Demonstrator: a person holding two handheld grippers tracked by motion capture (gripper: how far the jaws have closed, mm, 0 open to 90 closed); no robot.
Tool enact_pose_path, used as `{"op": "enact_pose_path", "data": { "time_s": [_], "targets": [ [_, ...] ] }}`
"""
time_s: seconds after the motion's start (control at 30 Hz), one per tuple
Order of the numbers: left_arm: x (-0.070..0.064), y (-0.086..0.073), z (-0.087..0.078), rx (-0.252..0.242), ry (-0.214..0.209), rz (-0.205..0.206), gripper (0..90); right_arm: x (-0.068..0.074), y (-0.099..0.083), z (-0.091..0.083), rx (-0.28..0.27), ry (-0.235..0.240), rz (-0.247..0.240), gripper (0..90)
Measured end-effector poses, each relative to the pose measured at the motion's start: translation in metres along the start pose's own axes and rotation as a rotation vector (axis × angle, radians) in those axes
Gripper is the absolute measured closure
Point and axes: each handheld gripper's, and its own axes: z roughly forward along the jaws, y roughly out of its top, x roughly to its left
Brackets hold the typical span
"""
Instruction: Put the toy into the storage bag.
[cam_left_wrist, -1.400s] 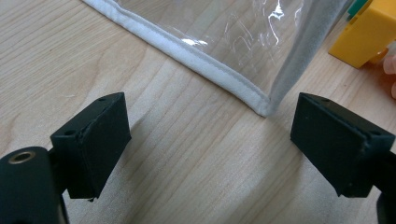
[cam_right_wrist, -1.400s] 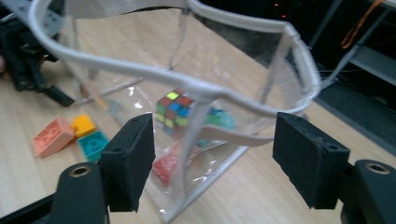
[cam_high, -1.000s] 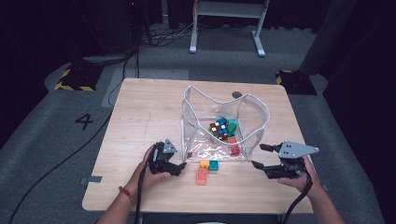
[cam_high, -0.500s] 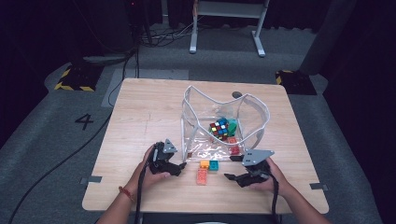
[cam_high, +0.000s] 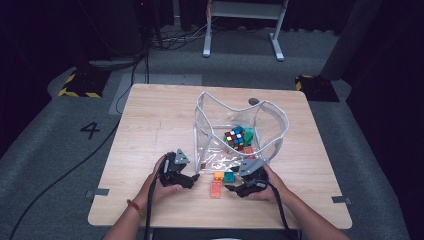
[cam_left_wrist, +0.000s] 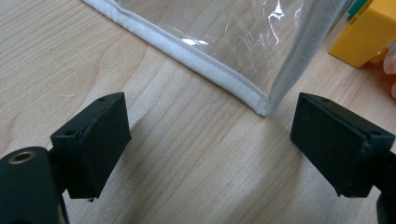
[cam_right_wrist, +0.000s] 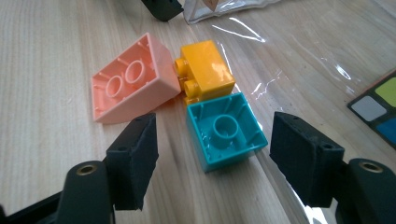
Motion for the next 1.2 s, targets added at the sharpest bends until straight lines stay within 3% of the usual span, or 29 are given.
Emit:
{"op": "enact_pose_path", "data": {
  "time_s": [0.03,0.1,0.13,0.3,0.37,0.4,0.6,0.73,0.77,0.83,0.93,1.2],
  "targets": [
    [0.000,0.000,0.000,0.001,0.000,0.000,12.0,-0.001,0.000,0.001,0.010,-0.004,-0.006,32.9],
    [0.000,0.000,0.000,0.001,0.000,0.001,12.0,0.002,0.001,0.005,0.003,0.002,0.032,33.6],
    [0.000,0.000,0.000,0.001,0.000,0.000,12.0,0.001,0.001,0.006,-0.007,0.009,0.013,34.2],
    [0.000,0.000,0.000,0.000,0.000,-0.001,12.0,0.005,0.002,0.007,0.003,0.032,0.029,53.2],
    [0.000,0.000,0.000,-0.001,0.001,-0.001,12.0,0.003,0.000,0.005,0.003,0.044,0.005,58.1],
    [0.000,0.000,0.000,-0.001,0.001,-0.001,12.0,0.004,0.000,0.004,0.008,0.045,0.020,58.4],
    [0.000,0.000,0.000,-0.001,0.001,-0.001,12.0,0.004,-0.005,-0.013,0.024,0.095,0.001,59.3],
    [0.000,0.000,0.000,-0.002,0.001,0.001,12.0,0.003,-0.011,-0.029,0.003,0.063,0.017,59.2],
    [0.000,0.000,0.000,-0.001,0.001,-0.001,12.0,0.000,-0.014,-0.033,-0.016,0.062,-0.005,59.2],
    [0.000,0.000,0.000,-0.001,0.001,-0.001,12.0,0.000,-0.020,-0.046,-0.008,0.038,0.035,59.3],
    [0.000,0.000,0.000,-0.001,0.001,-0.001,12.0,-0.008,-0.032,-0.063,-0.037,0.010,0.030,59.3],
    [0.000,0.000,0.000,-0.001,0.001,0.000,12.0,-0.033,-0.061,-0.112,-0.076,-0.132,0.164,59.3]
  ]
}}
